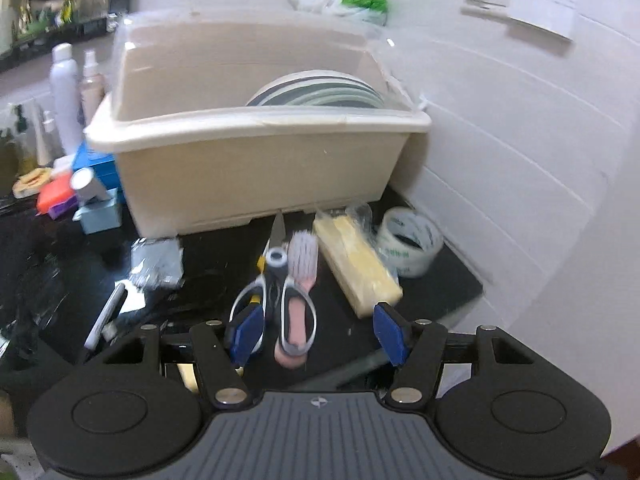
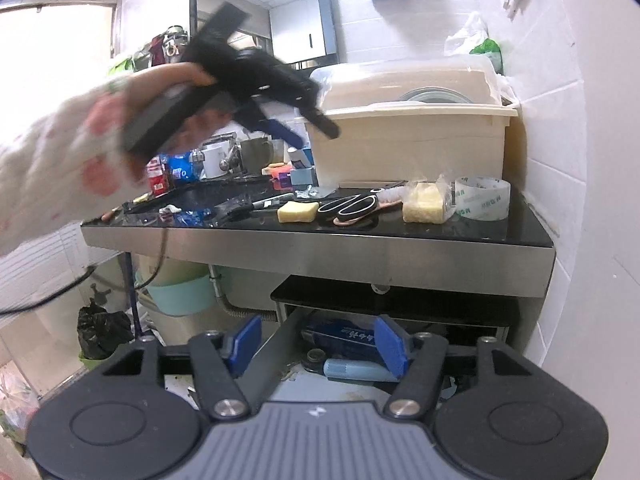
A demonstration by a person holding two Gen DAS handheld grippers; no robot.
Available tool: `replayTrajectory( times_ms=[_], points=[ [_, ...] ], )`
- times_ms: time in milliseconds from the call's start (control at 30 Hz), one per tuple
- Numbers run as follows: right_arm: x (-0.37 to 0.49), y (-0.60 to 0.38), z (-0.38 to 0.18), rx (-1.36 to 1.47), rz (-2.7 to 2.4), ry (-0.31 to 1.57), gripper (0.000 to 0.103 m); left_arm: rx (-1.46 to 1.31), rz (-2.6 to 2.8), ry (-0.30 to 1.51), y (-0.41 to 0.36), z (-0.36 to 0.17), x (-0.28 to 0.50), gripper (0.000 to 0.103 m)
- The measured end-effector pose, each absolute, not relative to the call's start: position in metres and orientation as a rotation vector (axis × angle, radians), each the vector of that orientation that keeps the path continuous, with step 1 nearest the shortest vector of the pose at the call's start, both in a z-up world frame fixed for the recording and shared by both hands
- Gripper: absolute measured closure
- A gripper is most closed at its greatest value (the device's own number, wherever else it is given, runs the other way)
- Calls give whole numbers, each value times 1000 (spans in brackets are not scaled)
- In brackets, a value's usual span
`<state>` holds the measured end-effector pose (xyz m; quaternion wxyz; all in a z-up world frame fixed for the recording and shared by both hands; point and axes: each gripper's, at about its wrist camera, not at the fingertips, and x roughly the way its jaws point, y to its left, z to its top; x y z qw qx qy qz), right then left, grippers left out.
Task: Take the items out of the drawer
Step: 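Withdraw the left gripper from the countertop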
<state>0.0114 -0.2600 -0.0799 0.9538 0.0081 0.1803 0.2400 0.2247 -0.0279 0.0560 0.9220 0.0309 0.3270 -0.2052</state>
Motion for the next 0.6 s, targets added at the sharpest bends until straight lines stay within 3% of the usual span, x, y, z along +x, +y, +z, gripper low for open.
replayTrajectory(
  times_ms=[100,167,200,433,600],
  points=[
    [11,-257,-80,-1,482,367,40,59,-374,670,-26,38,194,42],
    [10,-255,-80,-11,476,367,40,28,-356,670,-22,24,175,27],
    [10,-254,-80,-12,469,370,40,15,-344,658,-21,18,165,25],
    [2,-248,-83,-21,447,384,39,40,-308,631,-23,-25,110,14],
    [-6,-241,-91,-39,415,388,30,-56,-286,632,-9,-45,77,10]
  ],
)
